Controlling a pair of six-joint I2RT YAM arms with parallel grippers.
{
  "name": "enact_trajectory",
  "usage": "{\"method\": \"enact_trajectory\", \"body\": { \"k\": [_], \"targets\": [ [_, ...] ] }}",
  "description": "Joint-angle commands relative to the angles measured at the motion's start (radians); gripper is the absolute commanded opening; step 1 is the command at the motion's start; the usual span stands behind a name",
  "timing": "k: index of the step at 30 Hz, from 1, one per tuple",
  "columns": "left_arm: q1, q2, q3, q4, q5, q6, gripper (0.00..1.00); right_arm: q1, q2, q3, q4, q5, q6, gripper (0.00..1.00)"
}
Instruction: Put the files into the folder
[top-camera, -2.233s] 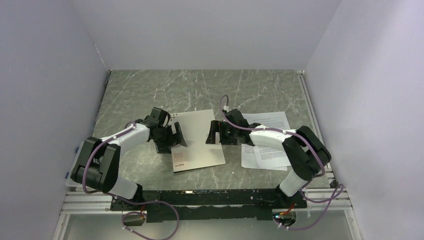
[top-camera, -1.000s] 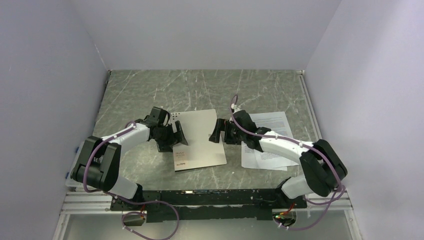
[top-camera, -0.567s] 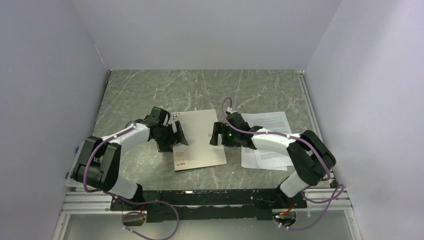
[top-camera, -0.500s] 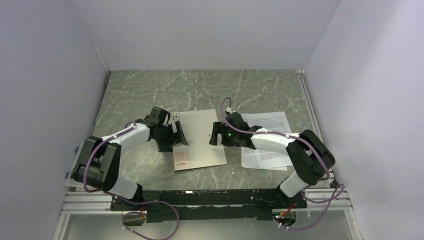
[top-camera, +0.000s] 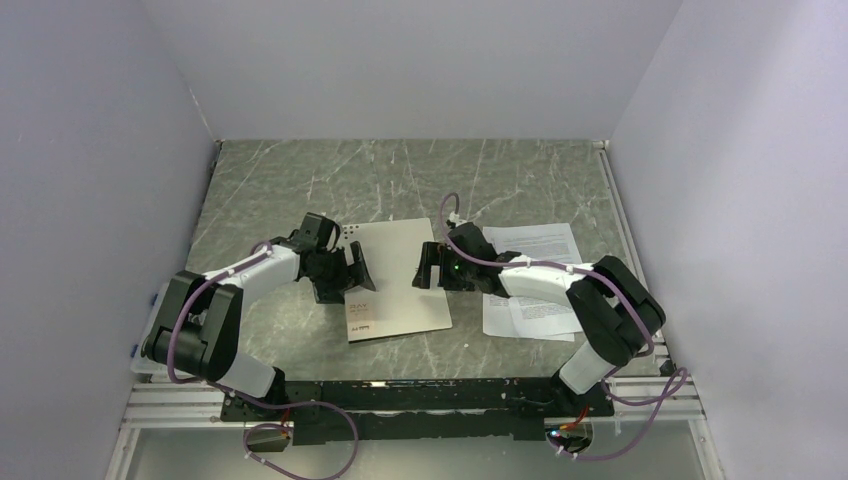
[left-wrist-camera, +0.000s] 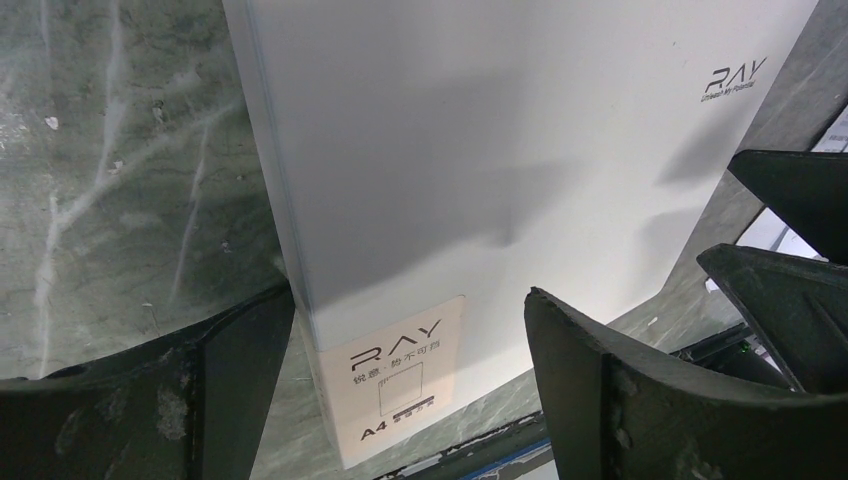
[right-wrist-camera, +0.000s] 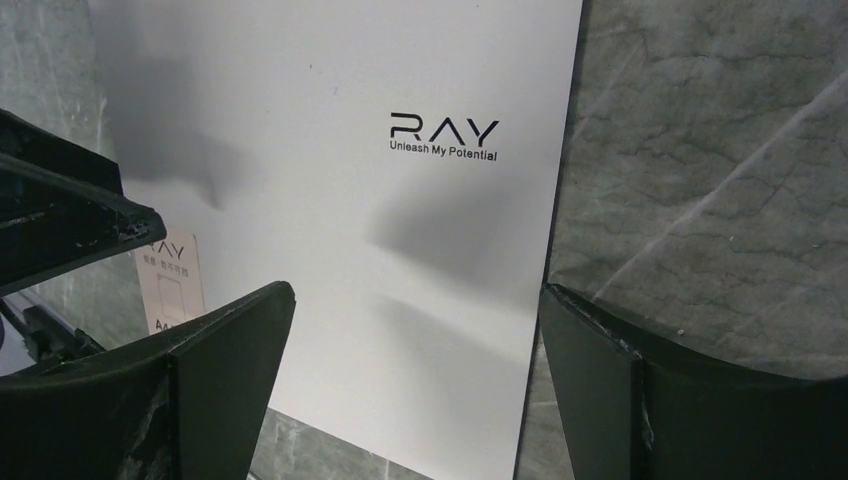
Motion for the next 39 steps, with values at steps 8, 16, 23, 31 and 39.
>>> {"method": "enact_trajectory", "body": {
  "k": [8, 16, 23, 31, 39],
  "targets": [
    [-0.003, 0.033, 0.023, 0.016, 0.0, 0.023, 0.92, 0.009, -0.053, -0.087, 0.189, -0.229, 0.116, 0.98],
    [-0.003, 0.03, 0.022, 0.012, -0.001, 0.022, 0.92, 0.009, -0.155, -0.133, 0.325, -0.298, 0.203, 0.98],
    [-0.004, 0.025, 0.017, 0.014, 0.002, 0.022, 0.92, 0.009, -0.229, -0.164, 0.399, -0.3, 0.255, 0.98],
    [-0.005, 0.014, 0.006, 0.034, 0.041, 0.015, 0.92, 0.008, -0.239, -0.197, 0.562, -0.324, 0.348, 0.97],
    [-0.005, 0.009, -0.001, 0.059, 0.086, 0.012, 0.92, 0.009, -0.215, -0.256, 0.808, -0.368, 0.464, 0.97]
  ]
}}
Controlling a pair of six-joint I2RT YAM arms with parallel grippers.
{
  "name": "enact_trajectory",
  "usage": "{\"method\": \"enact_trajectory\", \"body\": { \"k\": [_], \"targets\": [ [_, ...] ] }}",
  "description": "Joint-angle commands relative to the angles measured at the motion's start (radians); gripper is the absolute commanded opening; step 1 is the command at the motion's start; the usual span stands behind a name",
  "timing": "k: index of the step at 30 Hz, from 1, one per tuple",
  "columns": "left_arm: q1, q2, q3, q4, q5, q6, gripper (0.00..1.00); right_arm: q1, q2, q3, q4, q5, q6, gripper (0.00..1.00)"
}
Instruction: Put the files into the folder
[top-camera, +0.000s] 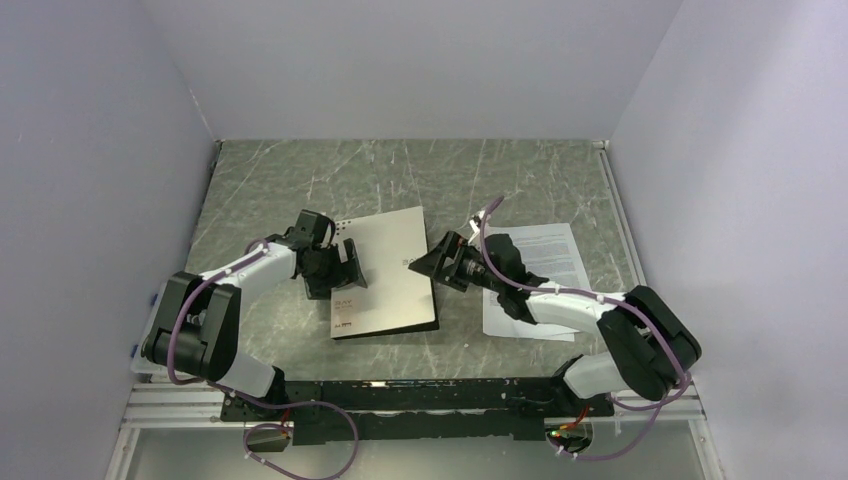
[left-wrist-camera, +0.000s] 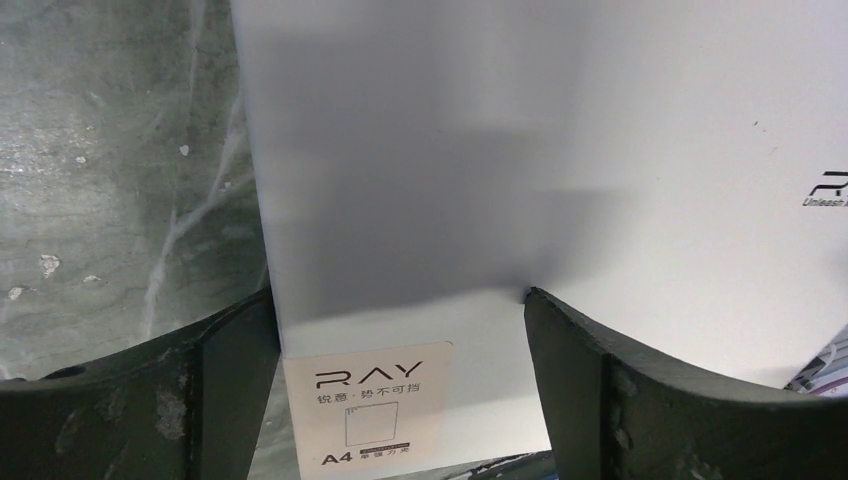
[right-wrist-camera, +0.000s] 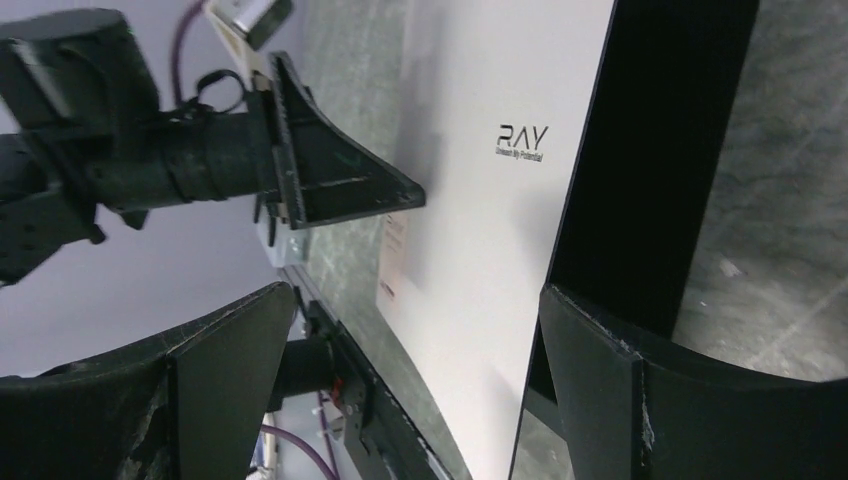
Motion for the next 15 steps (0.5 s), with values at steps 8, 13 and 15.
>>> {"method": "enact_trajectory", "body": {
  "k": [8, 13, 15],
  "targets": [
    [-0.03, -0.012, -0.024, 0.123, 0.224, -0.034, 0.92, 0.044, 0.069, -0.057, 0.633, -0.222, 0.272, 0.97],
    [-0.03, -0.039, -0.023, 0.131, 0.241, -0.034, 0.92, 0.044, 0.135, -0.071, 0.784, -0.241, 0.348, 0.97],
    [-0.029, -0.056, -0.027, 0.144, 0.251, -0.036, 0.92, 0.044, 0.156, -0.079, 0.829, -0.243, 0.37, 0.97]
  ]
}}
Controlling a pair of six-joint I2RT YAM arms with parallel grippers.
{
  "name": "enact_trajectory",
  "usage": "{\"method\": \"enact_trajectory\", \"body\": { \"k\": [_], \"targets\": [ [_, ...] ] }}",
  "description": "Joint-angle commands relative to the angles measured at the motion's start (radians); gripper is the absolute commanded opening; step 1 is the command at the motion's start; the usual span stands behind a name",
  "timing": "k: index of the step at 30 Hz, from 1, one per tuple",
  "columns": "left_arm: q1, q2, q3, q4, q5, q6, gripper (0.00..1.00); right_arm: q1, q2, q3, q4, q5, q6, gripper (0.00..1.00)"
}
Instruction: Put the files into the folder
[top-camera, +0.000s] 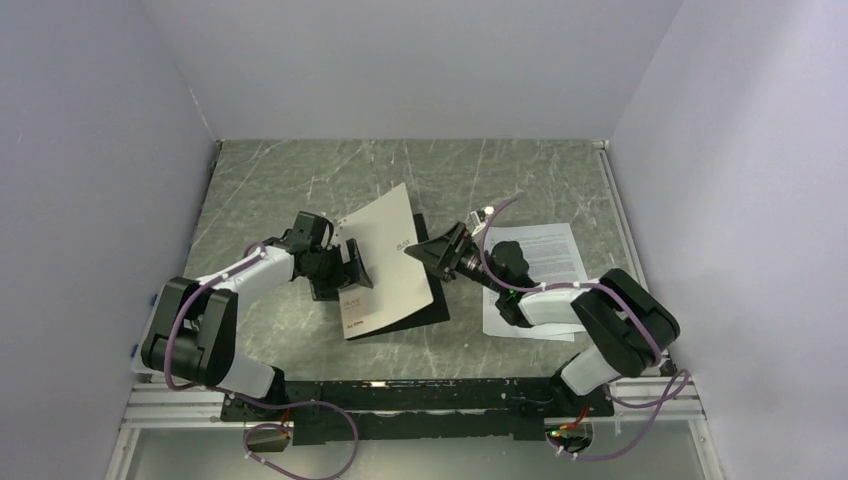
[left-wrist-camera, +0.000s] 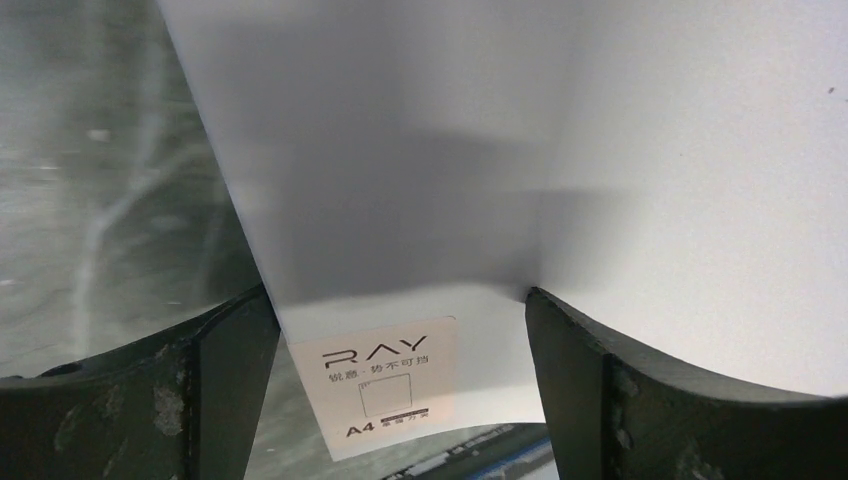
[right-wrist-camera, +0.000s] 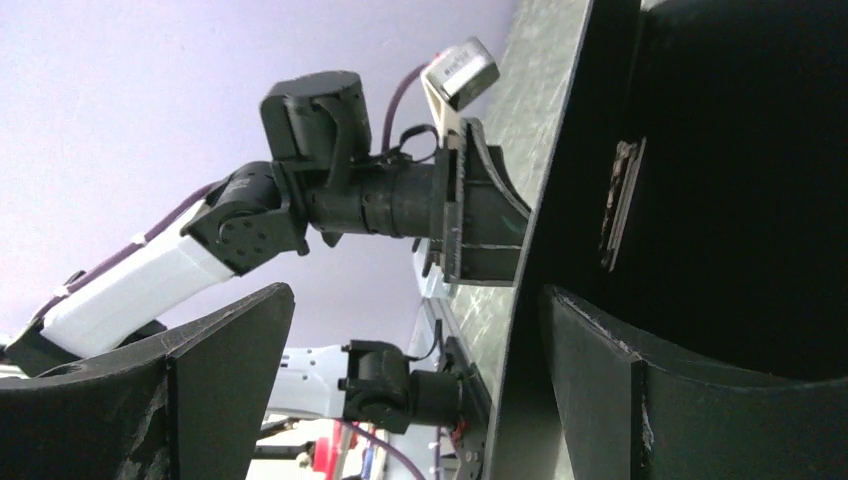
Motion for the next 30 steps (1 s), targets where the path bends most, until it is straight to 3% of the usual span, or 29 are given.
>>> {"method": "enact_trajectory", "body": {
  "k": [1, 11, 15, 21, 26, 30],
  "targets": [
    [-0.039, -0.041, -0.009, 0.13, 0.195, -0.032, 0.92, 0.054, 0.05, -0.006, 0.259, -0.182, 0.143, 0.97],
    [-0.039, -0.14, -0.025, 0.165, 0.22, -0.034, 0.93, 0.055, 0.045, -0.009, 0.239, -0.174, 0.133, 0.95],
    [-0.039, -0.146, -0.025, 0.155, 0.21, -0.035, 0.93, 0.058, -0.031, 0.012, 0.015, -0.15, 0.027, 0.88],
    [-0.038, -0.158, -0.037, 0.153, 0.204, -0.05, 0.93, 0.074, -0.211, 0.065, -0.388, -0.007, -0.175, 0.87],
    [-0.038, -0.2, -0.037, 0.133, 0.195, -0.058, 0.93, 0.078, -0.253, 0.088, -0.46, 0.015, -0.214, 0.84],
    [-0.038, -0.25, -0.023, 0.094, 0.175, -0.06, 0.93, 0.082, -0.238, 0.108, -0.478, 0.016, -0.222, 0.67]
  ]
}}
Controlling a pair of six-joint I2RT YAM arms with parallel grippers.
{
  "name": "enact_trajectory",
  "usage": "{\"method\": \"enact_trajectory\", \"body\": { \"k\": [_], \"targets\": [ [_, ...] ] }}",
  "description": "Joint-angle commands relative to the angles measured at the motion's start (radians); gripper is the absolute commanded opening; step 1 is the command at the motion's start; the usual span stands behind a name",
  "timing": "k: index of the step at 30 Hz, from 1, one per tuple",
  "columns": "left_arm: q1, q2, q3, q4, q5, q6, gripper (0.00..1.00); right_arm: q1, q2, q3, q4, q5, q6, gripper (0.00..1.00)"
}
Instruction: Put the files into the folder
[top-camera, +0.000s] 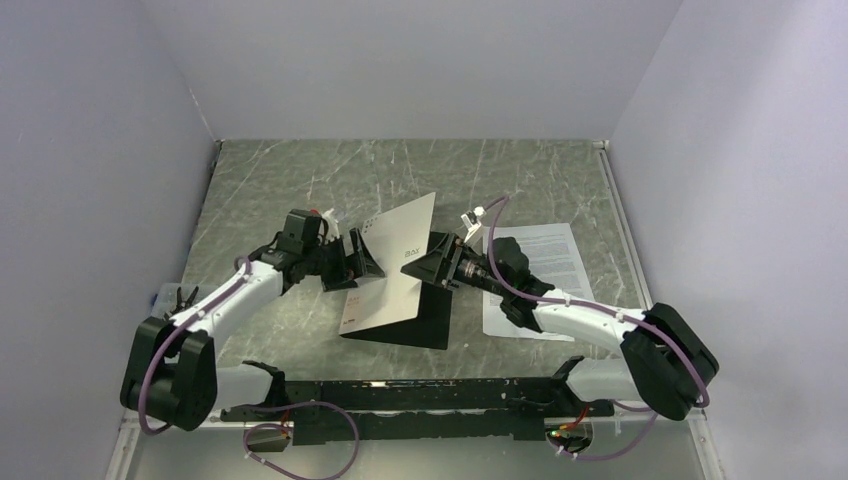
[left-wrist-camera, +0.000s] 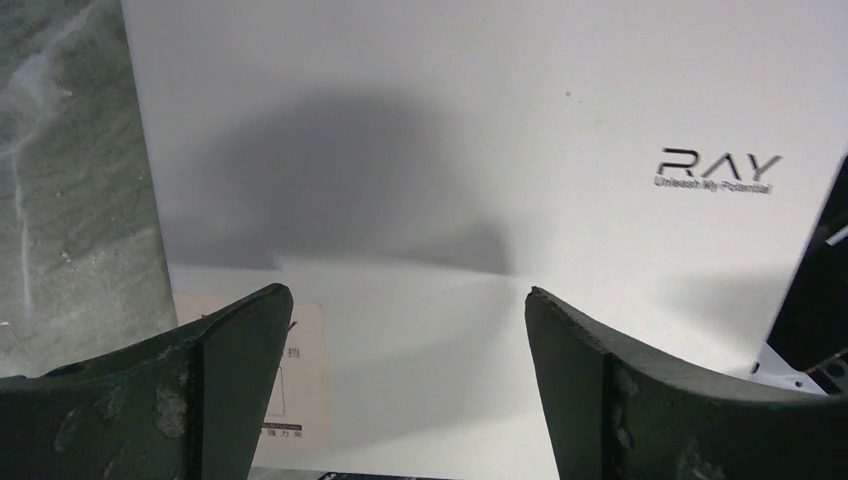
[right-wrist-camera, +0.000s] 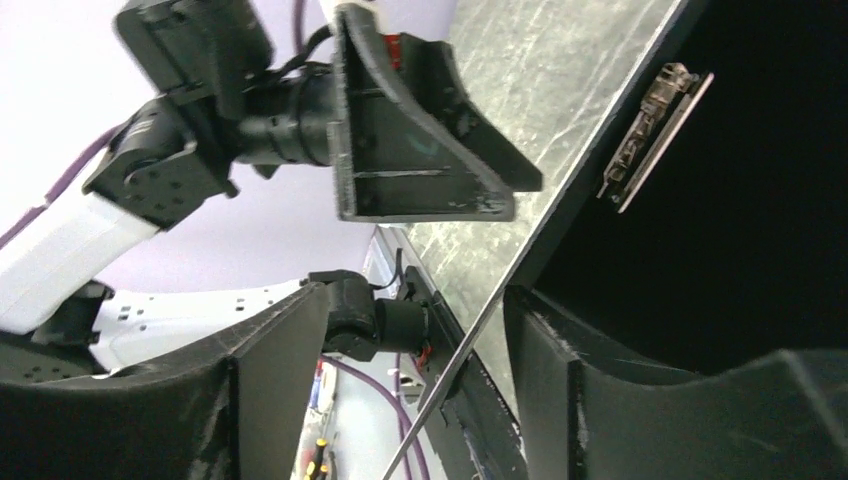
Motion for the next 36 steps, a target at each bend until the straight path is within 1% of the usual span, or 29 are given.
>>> {"method": "enact_trajectory", "body": {
  "k": [1, 3, 7, 11, 14, 15, 23, 30, 33, 36],
  "targets": [
    [-0.004, -0.077, 0.021, -0.041, -0.021, -0.011, 0.93, 0.009, 0.002, 0.057, -0.059, 0.04, -0.06, 0.63],
    [-0.004, -0.1, 0.035, -0.072, -0.037, -0.007, 0.93, 0.012, 0.0, 0.073, -0.098, 0.057, -0.081, 0.53],
    [-0.004, -0.129, 0.084, -0.156, -0.087, 0.002, 0.93, 0.016, -0.016, 0.112, -0.176, 0.082, -0.125, 0.38],
    [-0.004, -0.122, 0.186, -0.273, -0.125, 0.034, 0.93, 0.028, -0.024, 0.163, -0.278, 0.102, -0.178, 0.21],
    [-0.004, -0.117, 0.278, -0.344, -0.142, 0.054, 0.93, 0.037, -0.021, 0.212, -0.346, 0.108, -0.216, 0.02],
    [-0.004, -0.115, 0.312, -0.365, -0.149, 0.059, 0.93, 0.04, -0.022, 0.23, -0.369, 0.11, -0.227, 0.0],
    [-0.004, -0.061, 0.61, -0.544, -0.241, 0.092, 0.93, 0.093, 0.027, 0.47, -0.65, 0.145, -0.378, 0.0],
    [-0.004, 0.057, 0.826, -0.658, -0.186, 0.119, 0.93, 0.18, 0.111, 0.701, -0.88, 0.252, -0.478, 0.0],
    [-0.004, 0.098, 0.895, -0.693, -0.162, 0.128, 0.93, 0.224, 0.156, 0.799, -0.971, 0.318, -0.508, 0.0],
    [-0.004, 0.135, 0.942, -0.739, -0.169, 0.132, 0.93, 0.267, 0.2, 0.888, -1.044, 0.383, -0.53, 0.0]
  ]
}}
